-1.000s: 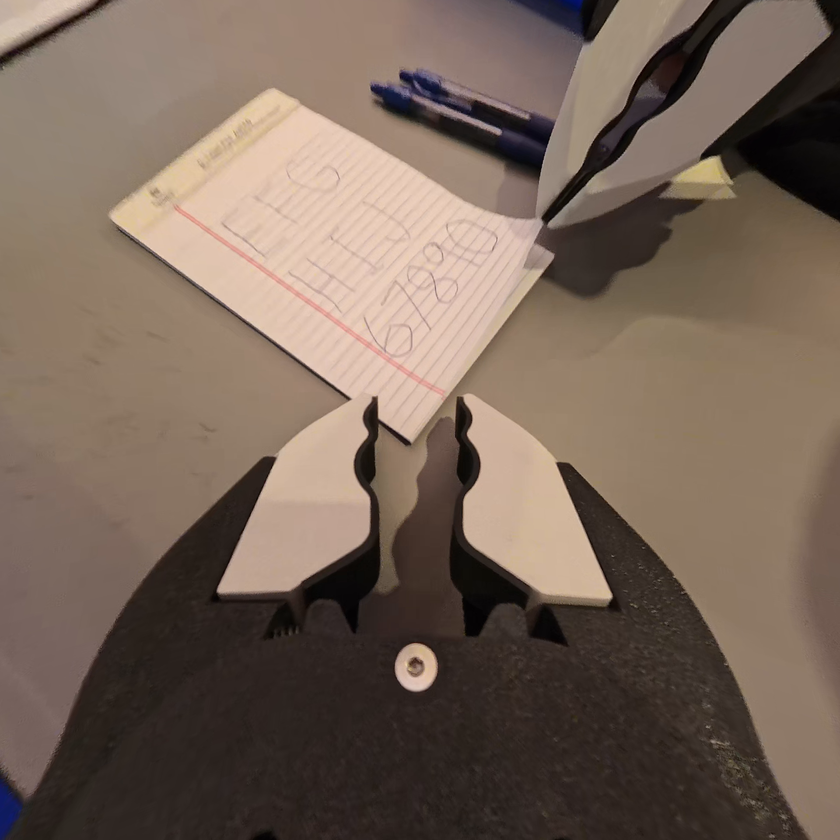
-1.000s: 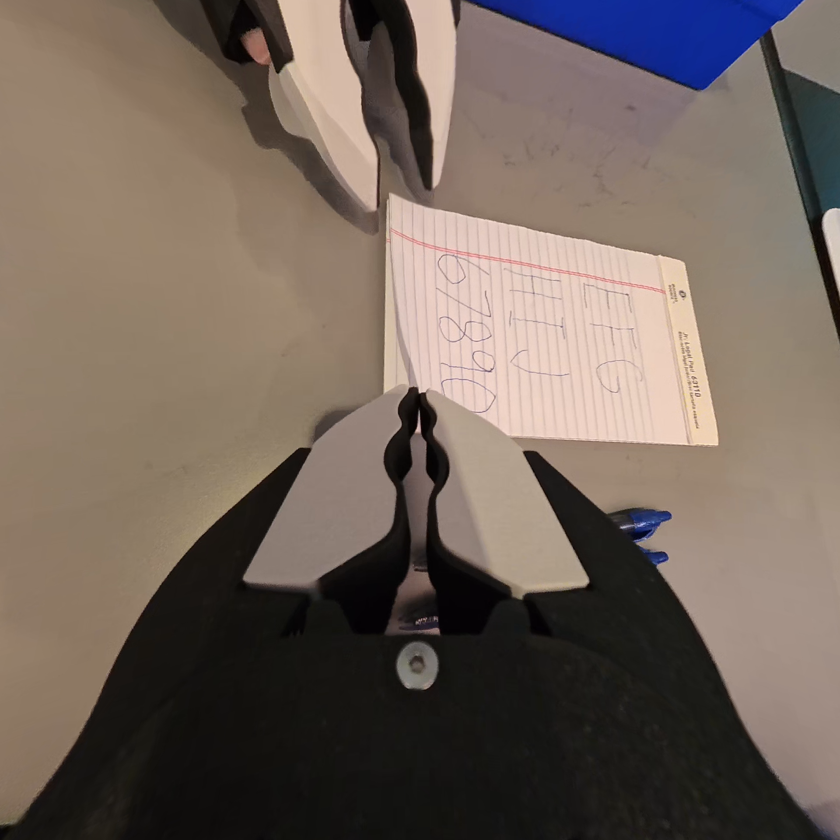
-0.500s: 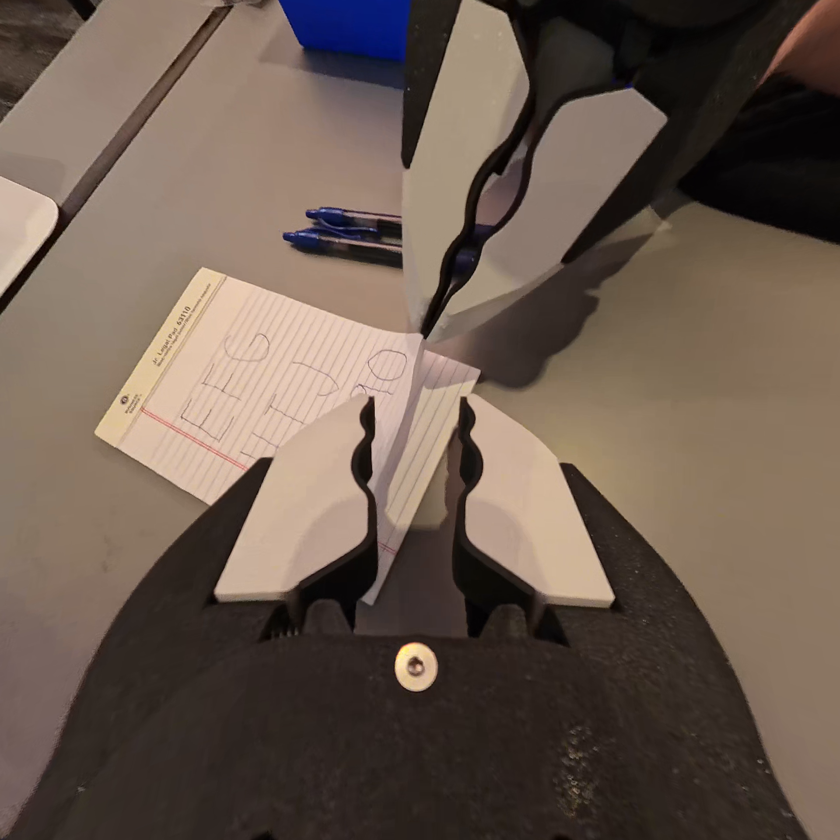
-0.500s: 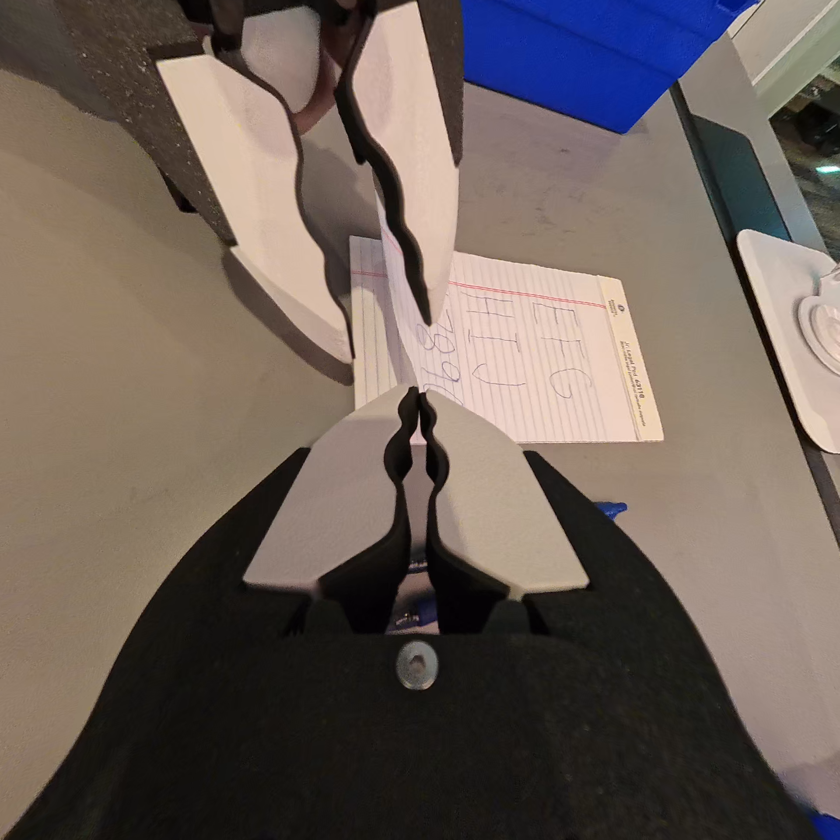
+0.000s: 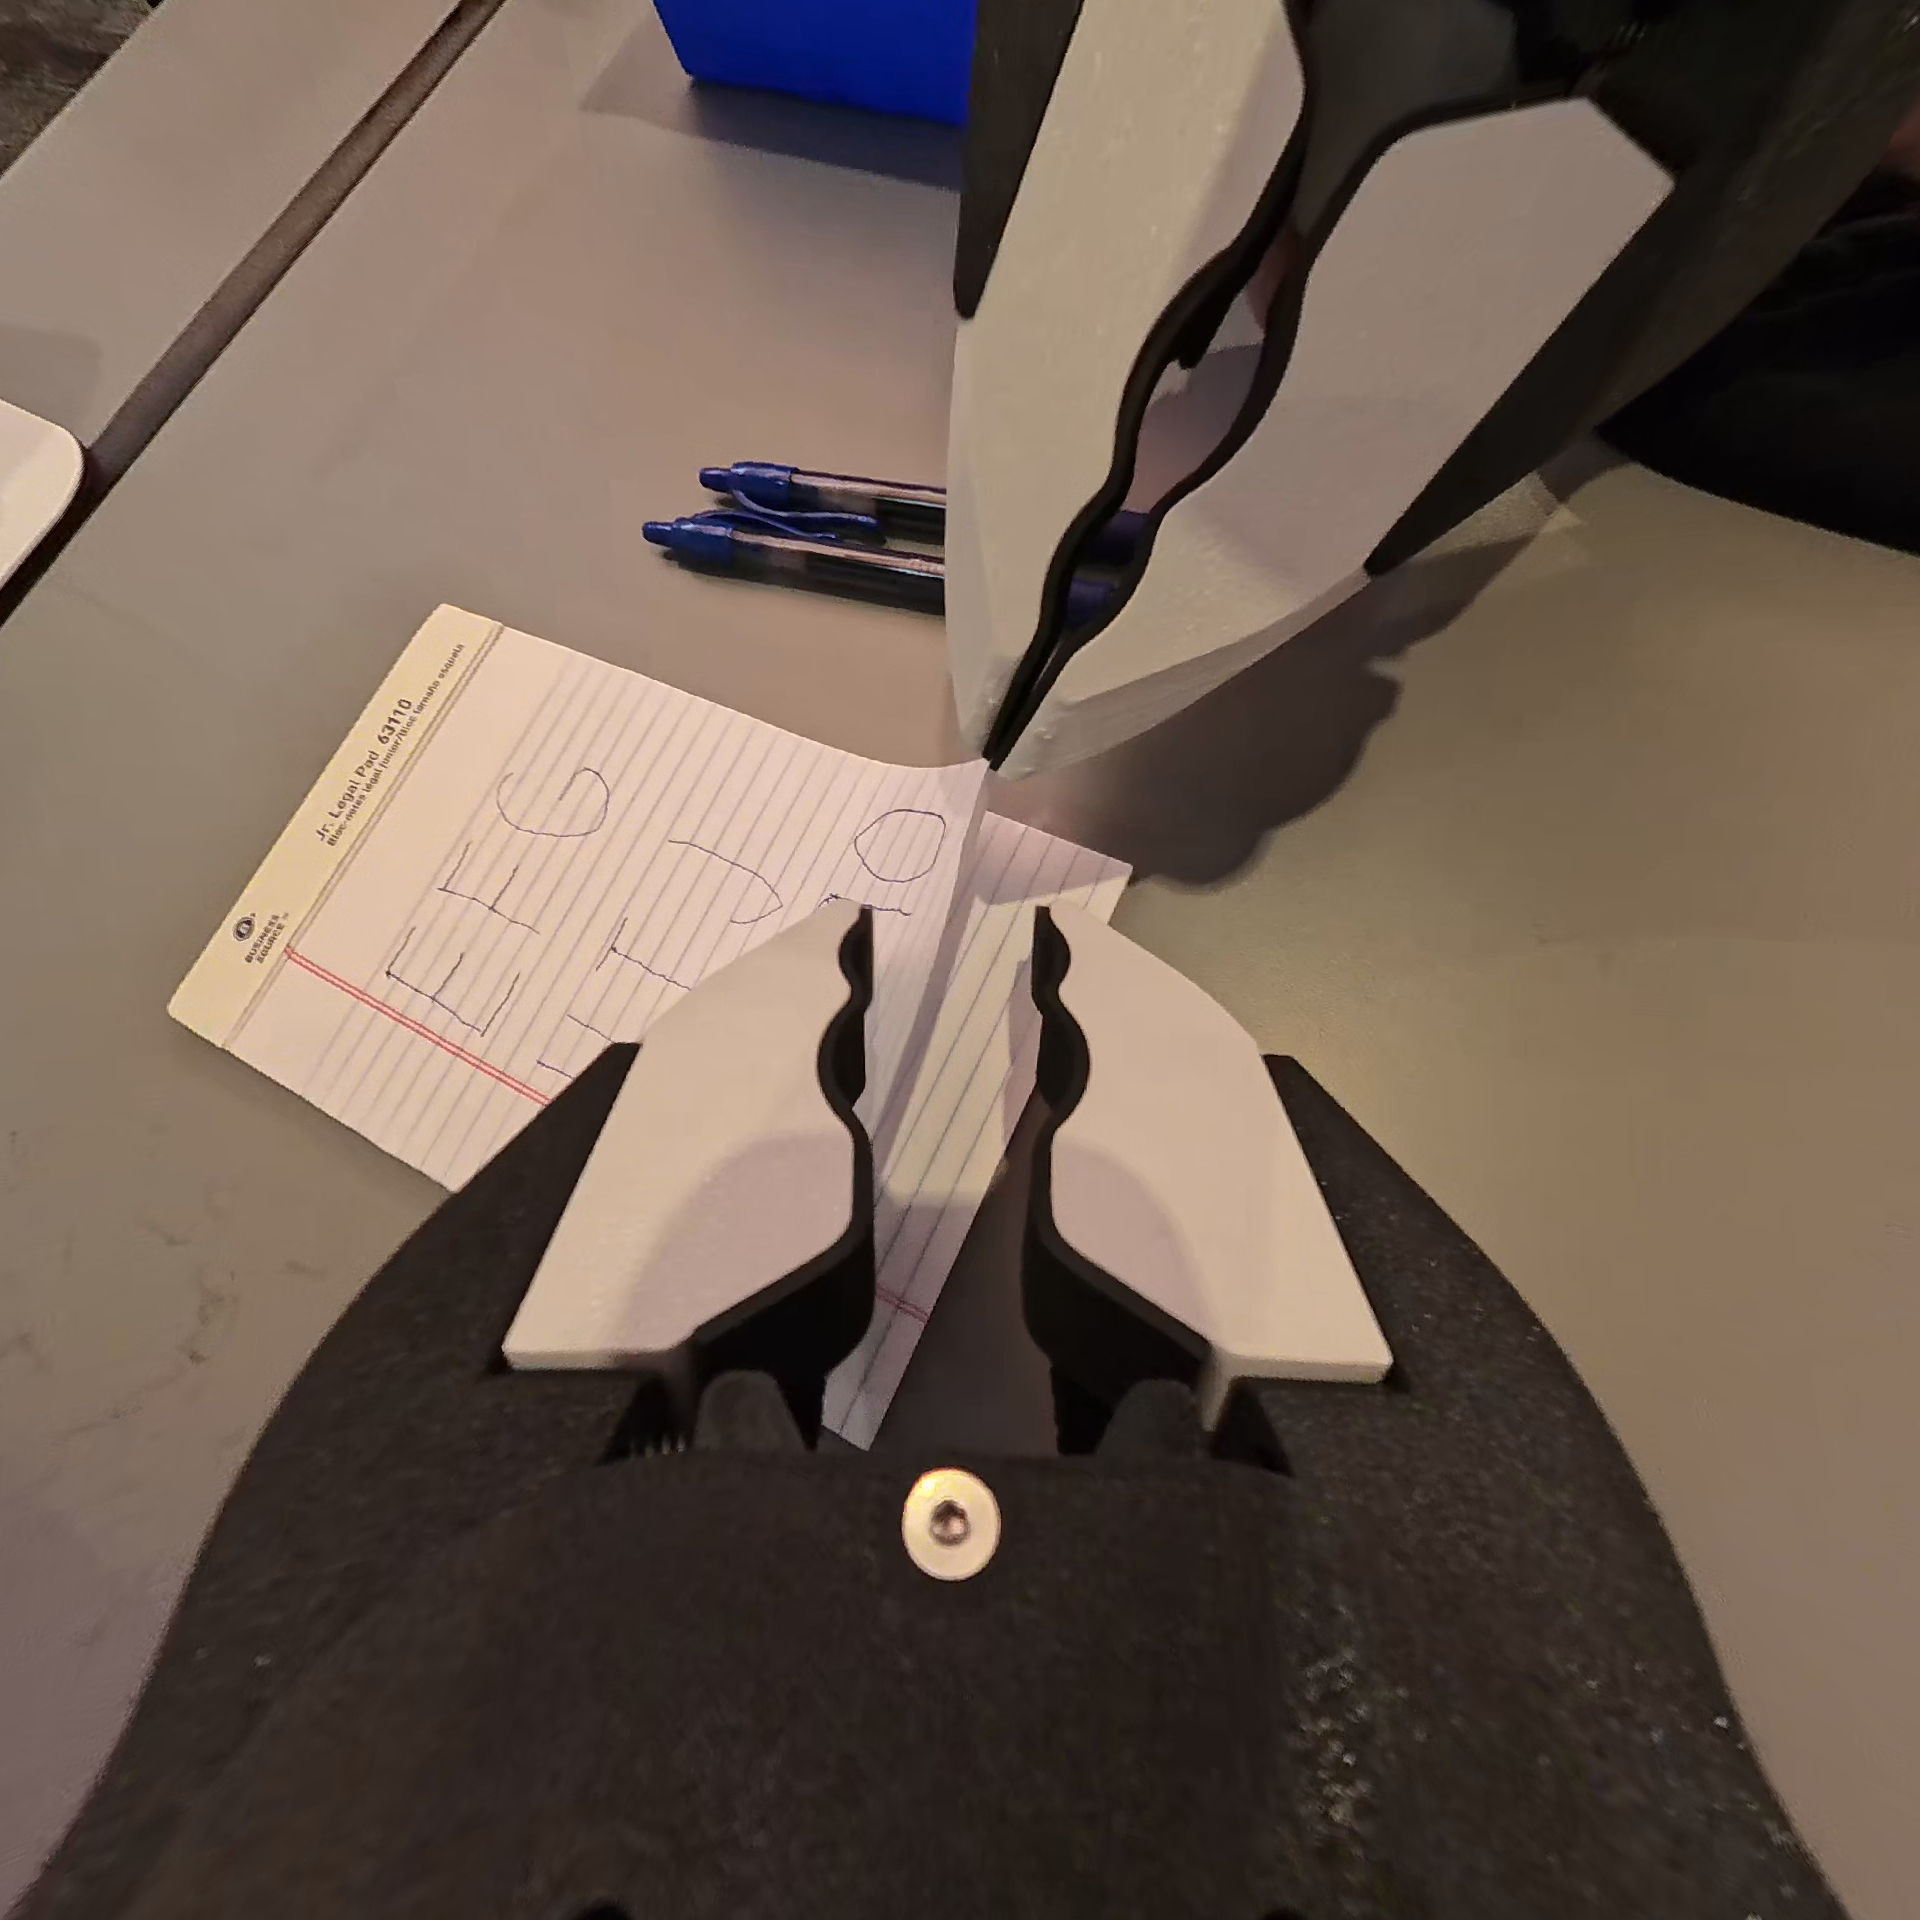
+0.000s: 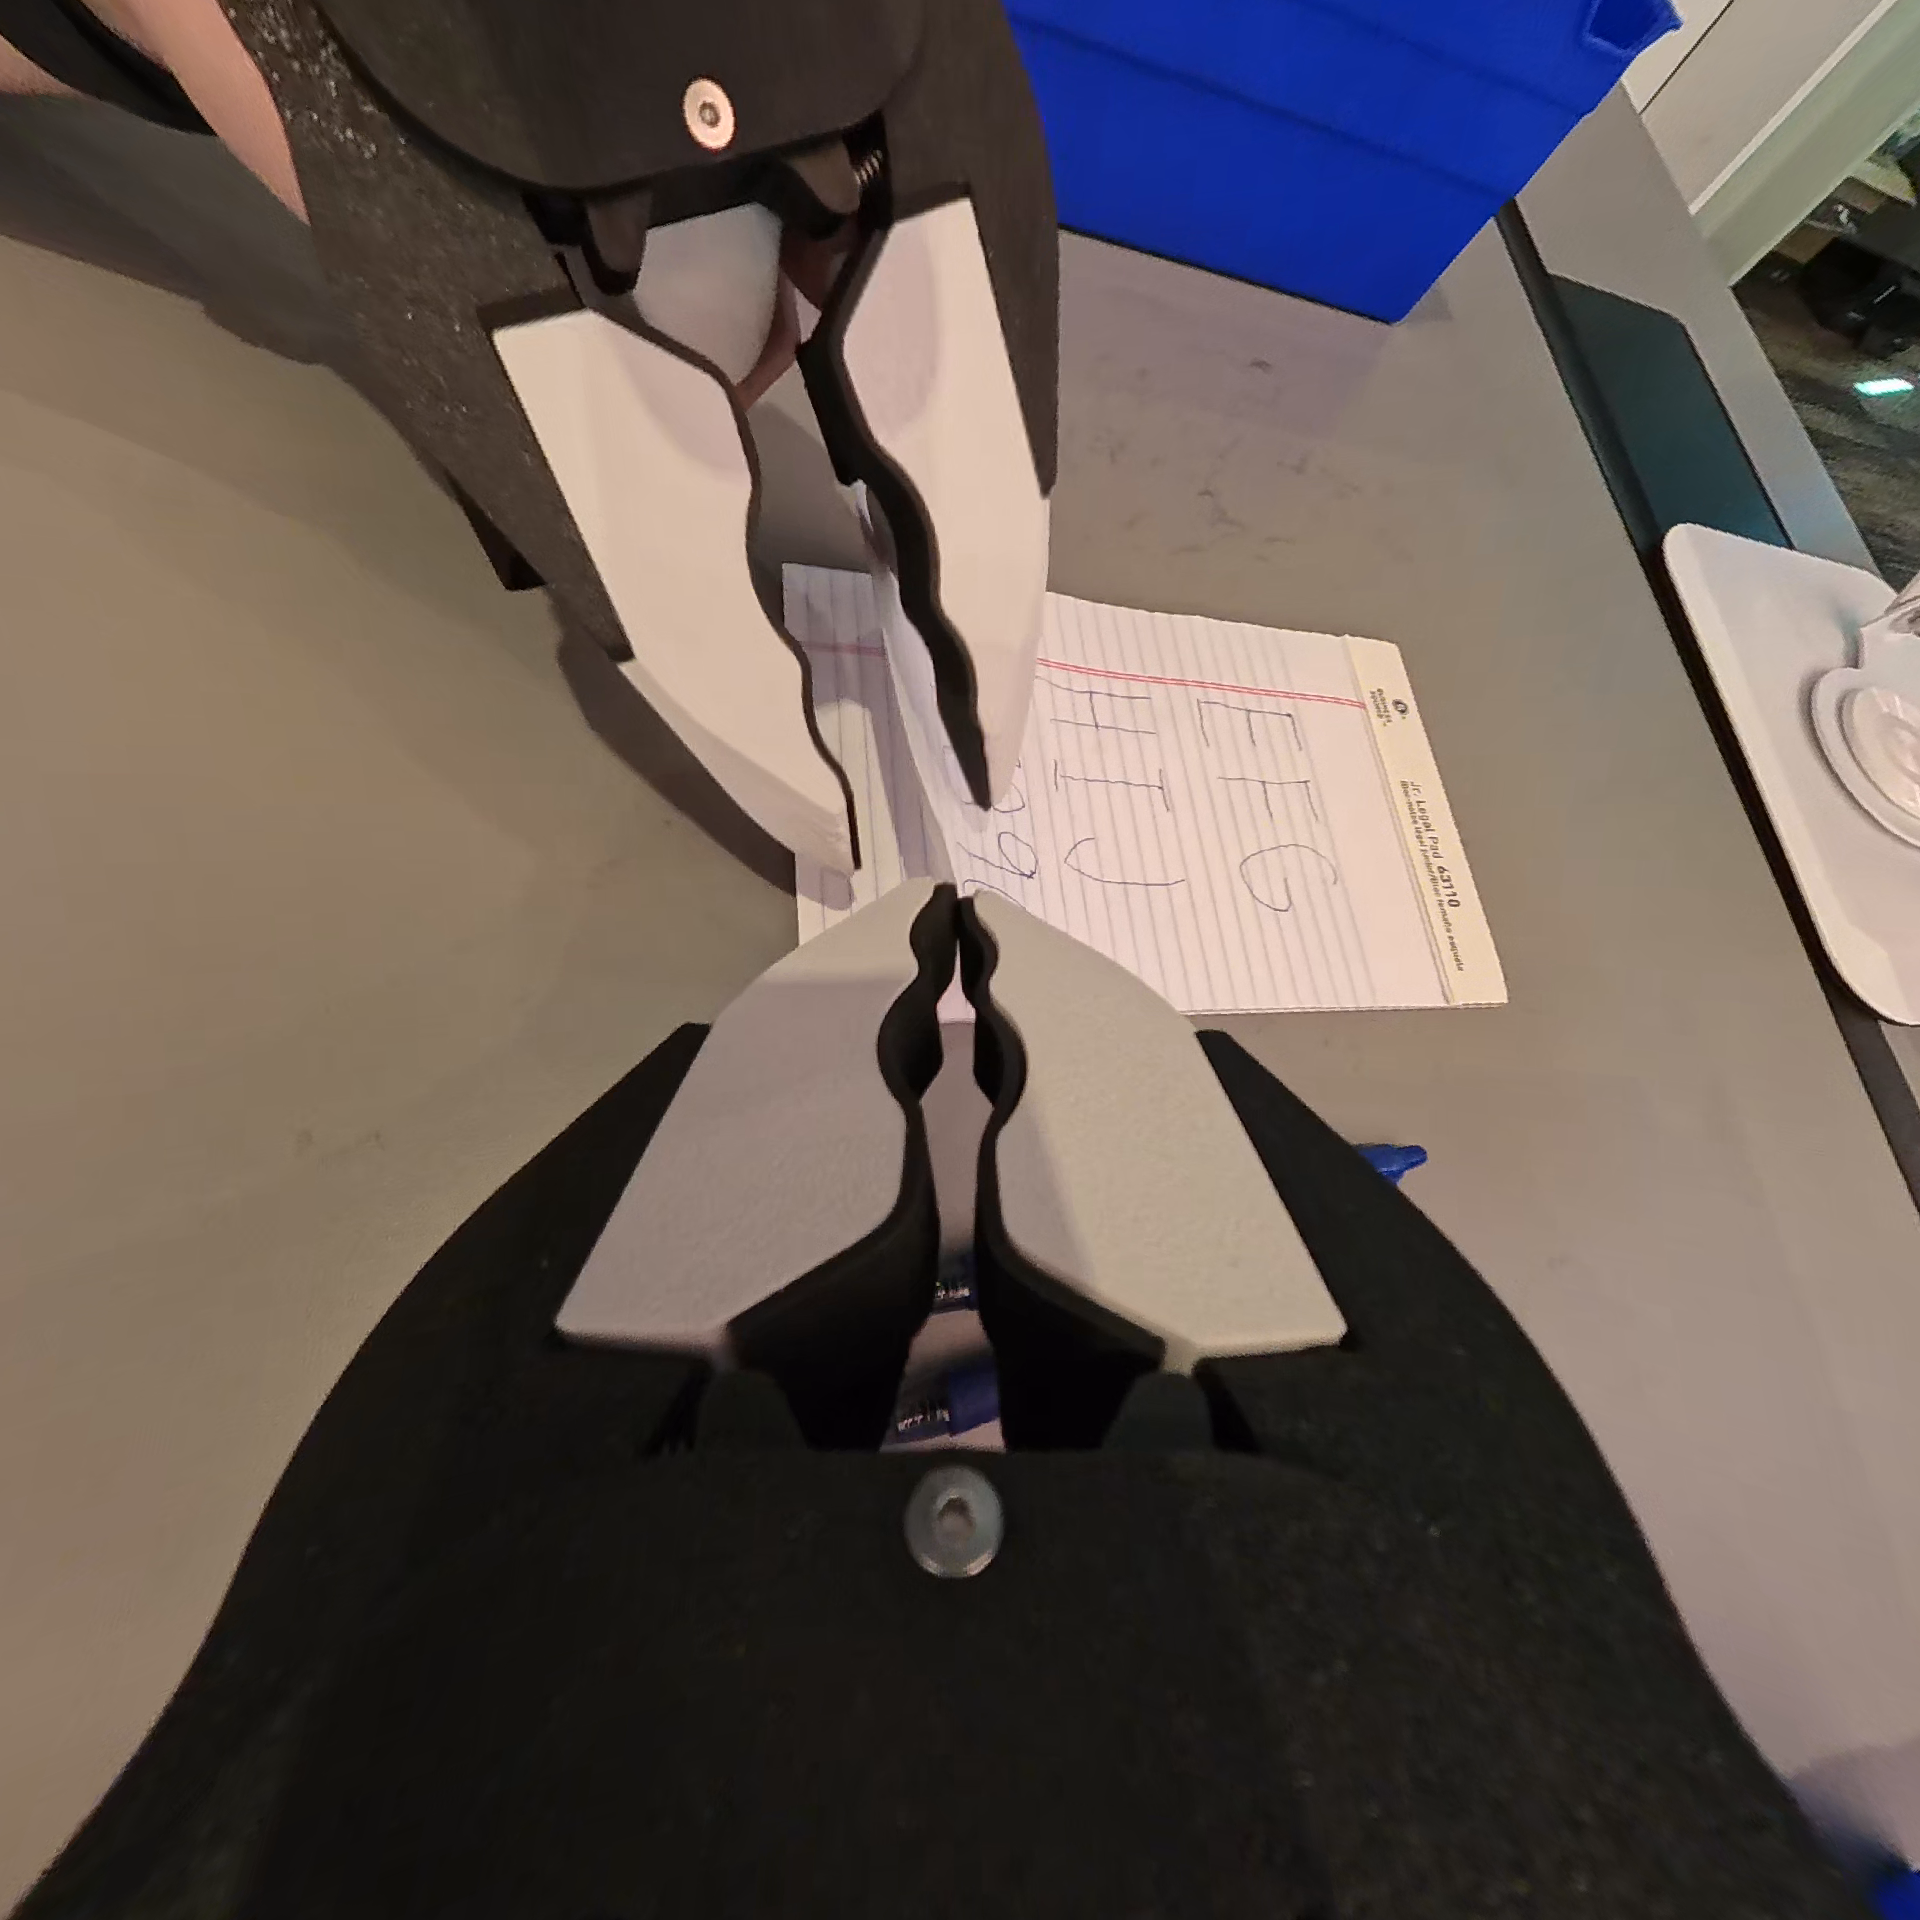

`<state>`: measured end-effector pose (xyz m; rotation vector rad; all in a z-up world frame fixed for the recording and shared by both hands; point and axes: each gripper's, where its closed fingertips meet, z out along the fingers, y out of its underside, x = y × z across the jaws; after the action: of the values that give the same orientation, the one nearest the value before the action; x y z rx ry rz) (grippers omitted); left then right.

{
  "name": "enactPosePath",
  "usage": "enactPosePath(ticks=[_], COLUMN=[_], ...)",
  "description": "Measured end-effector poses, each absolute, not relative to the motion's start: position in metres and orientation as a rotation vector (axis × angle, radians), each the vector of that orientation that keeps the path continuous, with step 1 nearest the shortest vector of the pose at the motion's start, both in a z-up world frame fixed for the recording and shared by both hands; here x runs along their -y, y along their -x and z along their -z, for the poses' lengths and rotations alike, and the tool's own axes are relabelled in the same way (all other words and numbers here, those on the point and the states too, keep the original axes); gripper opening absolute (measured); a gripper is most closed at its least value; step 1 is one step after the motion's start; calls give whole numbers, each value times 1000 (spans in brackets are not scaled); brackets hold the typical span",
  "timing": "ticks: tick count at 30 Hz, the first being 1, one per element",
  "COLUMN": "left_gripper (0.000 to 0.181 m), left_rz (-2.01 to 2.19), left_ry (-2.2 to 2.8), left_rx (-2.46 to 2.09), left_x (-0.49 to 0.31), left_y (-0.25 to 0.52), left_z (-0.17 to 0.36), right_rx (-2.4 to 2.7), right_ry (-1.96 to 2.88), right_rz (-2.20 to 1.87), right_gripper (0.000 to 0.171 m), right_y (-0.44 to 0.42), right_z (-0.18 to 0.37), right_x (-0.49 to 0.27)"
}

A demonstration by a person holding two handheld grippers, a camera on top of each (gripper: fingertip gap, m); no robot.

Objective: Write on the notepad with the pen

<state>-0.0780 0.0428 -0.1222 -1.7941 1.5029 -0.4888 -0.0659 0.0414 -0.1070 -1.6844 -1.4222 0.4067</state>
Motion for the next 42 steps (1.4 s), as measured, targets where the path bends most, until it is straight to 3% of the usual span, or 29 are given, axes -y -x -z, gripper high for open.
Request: enactPosePath(ticks=[10,15,17,20,23,28,31,34,36,40,42], left_gripper=[23,1,0,0,0,0,8,17,0,0,0], left_rz=[509,505,516,531,547,549,562,510,471,512,556], left_ry=[1789,1781,1788,1819,1821,1803,1815,1875,1871,1878,1884], left_rx=[-1537,-1535,-1528,-1511,-1489,-1487,-1468,-1478,-1497,-1444,-1406], left_x=[-46,-52,-54,-56,-57,-56,-57,-60,-60,-62,-62], left_y=[69,69,68,70,71,75,77,81,81,81,83], left_z=[127,126,126,128,124,117,114,122,124,122,120], right_rx=[1365,1333,1317,1309,1336,1363,1396,1385,1388,1354,1246], right_ry=[1681,1687,1695,1690,1702,1725,1721,1721,1739,1820,1853], right_rz=[-445,-466,-475,-476,-475,-391,-334,-367,-396,-378,-288], right_gripper=[0,0,0,19,27,26,0,0,0,18,16], right_y=[66,65,64,62,61,68,70,71,71,60,48], right_z=[99,97,98,96,103,116,121,119,121,116,95], right_x=[-45,-47,-49,-49,-49,-63,-67,-66,-64,-60,-69])
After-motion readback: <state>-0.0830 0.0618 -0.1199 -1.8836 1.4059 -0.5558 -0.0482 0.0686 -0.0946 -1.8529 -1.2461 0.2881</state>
